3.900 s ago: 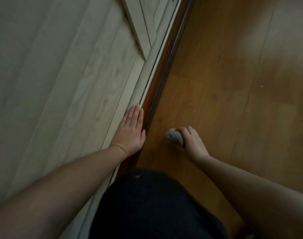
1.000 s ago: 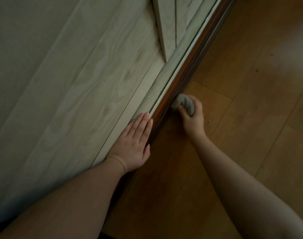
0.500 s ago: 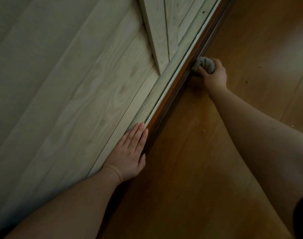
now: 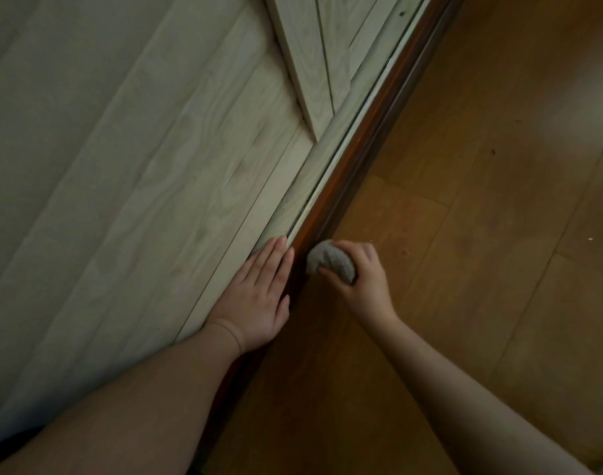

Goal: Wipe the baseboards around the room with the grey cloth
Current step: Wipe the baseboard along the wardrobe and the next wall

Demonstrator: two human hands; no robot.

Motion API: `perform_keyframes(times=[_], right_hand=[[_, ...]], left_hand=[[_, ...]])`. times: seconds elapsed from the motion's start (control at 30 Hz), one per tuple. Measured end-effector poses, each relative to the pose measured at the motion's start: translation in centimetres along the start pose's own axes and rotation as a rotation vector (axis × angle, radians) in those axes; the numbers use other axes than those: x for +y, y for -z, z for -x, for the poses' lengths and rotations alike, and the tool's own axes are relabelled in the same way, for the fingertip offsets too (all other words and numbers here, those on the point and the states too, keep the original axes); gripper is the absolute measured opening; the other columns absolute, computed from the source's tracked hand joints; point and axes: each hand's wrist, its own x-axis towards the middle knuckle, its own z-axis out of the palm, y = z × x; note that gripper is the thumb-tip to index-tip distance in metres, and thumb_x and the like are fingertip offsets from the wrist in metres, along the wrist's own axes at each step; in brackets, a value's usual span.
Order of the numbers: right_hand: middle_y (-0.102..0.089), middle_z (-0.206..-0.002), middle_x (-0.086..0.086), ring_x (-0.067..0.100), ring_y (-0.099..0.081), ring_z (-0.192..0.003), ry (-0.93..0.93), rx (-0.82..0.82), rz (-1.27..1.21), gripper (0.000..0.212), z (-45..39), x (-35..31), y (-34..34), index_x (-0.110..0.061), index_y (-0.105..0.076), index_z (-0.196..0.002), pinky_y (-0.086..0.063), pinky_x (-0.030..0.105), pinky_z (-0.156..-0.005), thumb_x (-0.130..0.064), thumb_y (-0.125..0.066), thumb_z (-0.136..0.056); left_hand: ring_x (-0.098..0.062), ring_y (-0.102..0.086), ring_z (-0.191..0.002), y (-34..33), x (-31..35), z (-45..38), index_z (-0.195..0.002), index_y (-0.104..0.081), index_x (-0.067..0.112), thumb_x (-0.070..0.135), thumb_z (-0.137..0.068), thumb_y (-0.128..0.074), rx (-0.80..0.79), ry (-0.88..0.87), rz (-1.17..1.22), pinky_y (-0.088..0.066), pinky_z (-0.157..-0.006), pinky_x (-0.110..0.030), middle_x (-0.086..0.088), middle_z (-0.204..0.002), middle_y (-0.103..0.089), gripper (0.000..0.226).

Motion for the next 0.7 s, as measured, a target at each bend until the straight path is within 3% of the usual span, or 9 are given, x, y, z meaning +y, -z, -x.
perform_keyframes(times=[0.1, 0.2, 0.3, 0.47, 0.7], right_hand=[[-0.041, -0.119, -0.015, 0.007, -0.049, -0.112, 0.046, -0.008, 0.054, 0.05, 0.9, -0.8, -1.6, -0.039, -0.049, -0.126, -0.051, 0.027, -0.092, -0.035, -0.071, -0.082], [-0.041, -0.119, -0.011, 0.012, -0.048, -0.113, 0.068, 0.013, 0.087, 0.05, 0.7, -1.4, -1.8, -0.037, -0.05, -0.126, -0.053, 0.036, -0.093, -0.03, -0.073, -0.082], [-0.042, -0.117, -0.011, 0.012, -0.049, -0.111, 0.082, 0.033, 0.097, 0.049, -0.2, -1.4, -1.2, -0.037, -0.052, -0.124, -0.052, 0.035, -0.093, -0.027, -0.076, -0.081], [-0.042, -0.119, -0.013, 0.01, -0.049, -0.112, 0.004, 0.109, 0.043, 0.05, -5.4, -1.7, 2.0, -0.052, -0.049, -0.114, -0.045, 0.019, -0.09, -0.024, -0.075, -0.082], [-0.044, -0.125, -0.003, 0.018, -0.048, -0.117, -0.06, 0.158, 0.094, 0.039, -13.2, -3.1, 7.5, -0.035, -0.057, -0.118, -0.047, 0.032, -0.099, -0.022, -0.073, -0.085]], left_hand=[[-0.033, -0.013, -0.152, -0.1, 0.0, 0.2, -0.155, -0.019, -0.001, 0.038, -0.097, -0.032, -0.006, 0.0, 0.003, -0.028, -0.119, -0.051, -0.022, -0.163, -0.013, 0.071], [-0.034, -0.014, -0.152, -0.1, 0.1, 0.4, -0.155, -0.02, -0.001, 0.038, -0.096, -0.033, -0.013, 0.008, 0.018, -0.029, -0.118, -0.052, -0.021, -0.164, -0.013, 0.072], [-0.034, -0.014, -0.152, -0.2, 0.3, 0.5, -0.155, -0.019, -0.001, 0.038, -0.096, -0.033, 0.003, 0.007, 0.015, -0.029, -0.119, -0.051, -0.021, -0.164, -0.013, 0.072], [-0.034, -0.016, -0.151, -0.5, 0.2, 0.4, -0.153, -0.022, -0.002, 0.036, -0.097, -0.031, 0.016, 0.005, -0.006, -0.031, -0.117, -0.051, -0.022, -0.163, -0.014, 0.069], [-0.033, -0.012, -0.152, -0.6, 0.1, 0.3, -0.154, -0.014, 0.001, 0.037, -0.098, -0.03, 0.02, 0.003, -0.017, -0.02, -0.12, -0.047, -0.02, -0.164, -0.009, 0.069]])
